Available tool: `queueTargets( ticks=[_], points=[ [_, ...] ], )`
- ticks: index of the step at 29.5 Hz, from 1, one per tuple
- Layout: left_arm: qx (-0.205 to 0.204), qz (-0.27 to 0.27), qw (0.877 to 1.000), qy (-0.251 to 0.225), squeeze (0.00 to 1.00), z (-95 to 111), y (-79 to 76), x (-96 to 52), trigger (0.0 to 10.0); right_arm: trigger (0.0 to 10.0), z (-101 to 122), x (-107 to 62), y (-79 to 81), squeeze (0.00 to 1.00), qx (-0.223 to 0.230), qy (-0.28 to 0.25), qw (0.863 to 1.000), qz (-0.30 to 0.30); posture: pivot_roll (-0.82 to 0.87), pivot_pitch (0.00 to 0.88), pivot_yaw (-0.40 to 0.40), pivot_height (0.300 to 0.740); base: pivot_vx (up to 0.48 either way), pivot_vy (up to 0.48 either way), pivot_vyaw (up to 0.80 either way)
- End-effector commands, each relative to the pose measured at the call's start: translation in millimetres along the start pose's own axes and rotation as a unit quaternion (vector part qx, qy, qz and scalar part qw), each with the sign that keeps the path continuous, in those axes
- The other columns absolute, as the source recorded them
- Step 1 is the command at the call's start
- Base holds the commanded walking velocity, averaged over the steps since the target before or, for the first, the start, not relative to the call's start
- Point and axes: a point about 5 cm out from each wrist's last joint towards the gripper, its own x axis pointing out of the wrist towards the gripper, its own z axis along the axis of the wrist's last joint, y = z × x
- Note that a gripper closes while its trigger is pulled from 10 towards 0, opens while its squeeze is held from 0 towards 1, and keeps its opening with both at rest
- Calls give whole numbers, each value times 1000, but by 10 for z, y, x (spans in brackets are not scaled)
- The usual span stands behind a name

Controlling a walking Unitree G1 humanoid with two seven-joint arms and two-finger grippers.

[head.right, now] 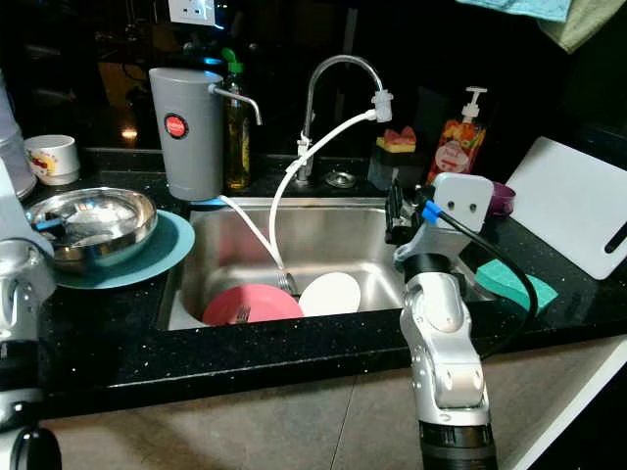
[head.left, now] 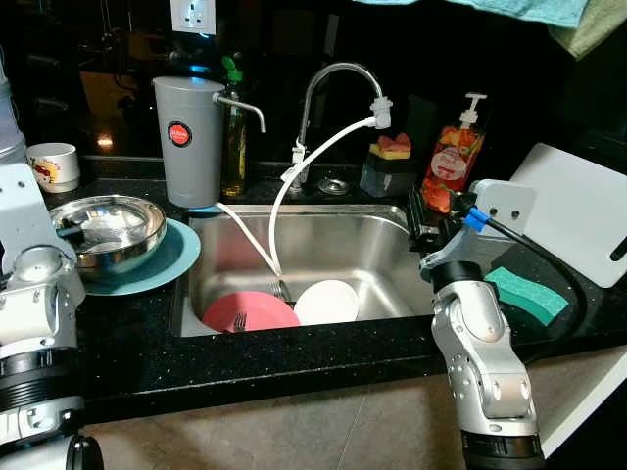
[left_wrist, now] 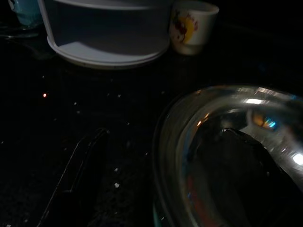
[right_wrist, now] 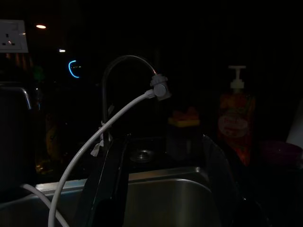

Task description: Kitchen organization

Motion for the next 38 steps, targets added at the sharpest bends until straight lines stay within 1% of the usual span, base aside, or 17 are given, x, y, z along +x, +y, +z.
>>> queueTargets(
  ticks=[1, 3, 5, 6, 8, 14, 16, 17, 18, 19, 20, 29, 34, 35, 36, 37, 38],
  points=[
    [-22, -3, 1000, 4, 0, 64, -29, -19, 10000, 10000, 1, 14, -6, 0, 5, 3, 1000, 0, 89, 33, -134, 740, 0, 0, 0],
    [-25, -2, 1000, 8, 0, 67, -28, -18, 10000, 10000, 0, 12, -7, 0, 5, 3, 1000, -1, 89, 33, -134, 740, 0, 0, 0],
    [-35, 4, 999, 41, 0, 1, -13, -1, 10000, 10000, -6, 7, -11, 0, 6, 4, 1000, -2, 90, 35, -132, 740, 0, 0, 0],
    [-35, 4, 999, 41, 0, 1, -13, -1, 10000, 10000, -6, 7, -11, 0, 6, 4, 1000, -2, 90, 35, -132, 740, 0, 0, 0],
    [-48, 16, 996, 77, 0, -102, 27, 22, 10000, 10000, -9, 6, -10, 0, 6, 4, 1000, -3, 91, 35, -130, 740, 0, 0, 0],
    [-81, 16, 989, 127, 0, -217, 29, 31, 10000, 10000, -10, 10, -9, 0, 7, 4, 1000, -3, 93, 34, -132, 740, 0, 0, 0],
    [-86, 18, 987, 138, 0, -236, 32, 40, 9686, 10000, -7, 13, -9, 0, 7, 3, 1000, -2, 93, 32, -133, 740, 0, 0, 0],
    [-88, 18, 986, 138, 0, -230, 35, 44, 3608, 10000, -6, 14, -9, 0, 7, 3, 1000, -2, 93, 32, -133, 740, 0, 0, 0],
    [-89, 19, 986, 138, 0, -222, 37, 46, 3608, 10000, -6, 15, -9, 0, 7, 3, 1000, -2, 93, 32, -133, 740, 0, 0, 0],
    [-90, 19, 986, 138, 0, -213, 38, 48, 1059, 10000, -7, 17, -9, 0, 7, 3, 1000, -2, 93, 31, -133, 740, 0, 0, 0],
    [-92, 21, 986, 135, 0, -196, 42, 50, 0, 10000, -6, 19, -7, 0, 7, 2, 1000, -2, 93, 31, -133, 740, 0, 0, 0],
    [-108, 15, 986, 125, 0, -117, 17, 45, 0, 10000, -1, 13, -5, 0, 8, 1, 1000, -3, 94, 32, -133, 740, 0, 0, 0],
    [-105, 12, 991, 87, 0, -9, 3, 41, 0, 10000, 3, 10, -7, 0, 8, 1, 1000, -4, 94, 32, -133, 740, 0, 0, 0],
    [-101, 5, 993, 63, 0, 58, -12, 32, 0, 10000, 4, 10, -8, 0, 8, 1, 1000, -4, 94, 32, -133, 740, 0, 0, 0],
    [-102, -1, 993, 56, 0, 82, -24, 27, 0, 10000, 4, 9, -8, 0, 8, 1, 1000, -4, 94, 32, -133, 740, 0, 0, 0],
    [-90, -4, 995, 40, 0, 125, -38, 21, 7882, 10000, 3, 12, -6, 0, 8, 1, 1000, -4, 91, 30, -130, 740, 0, 0, 0],
    [-81, -6, 996, 29, 0, 153, -48, 17, 7882, 10000, 1, 14, -4, 0, 8, 1, 1000, -4, 91, 30, -130, 740, 0, 0, 0]
  ],
)
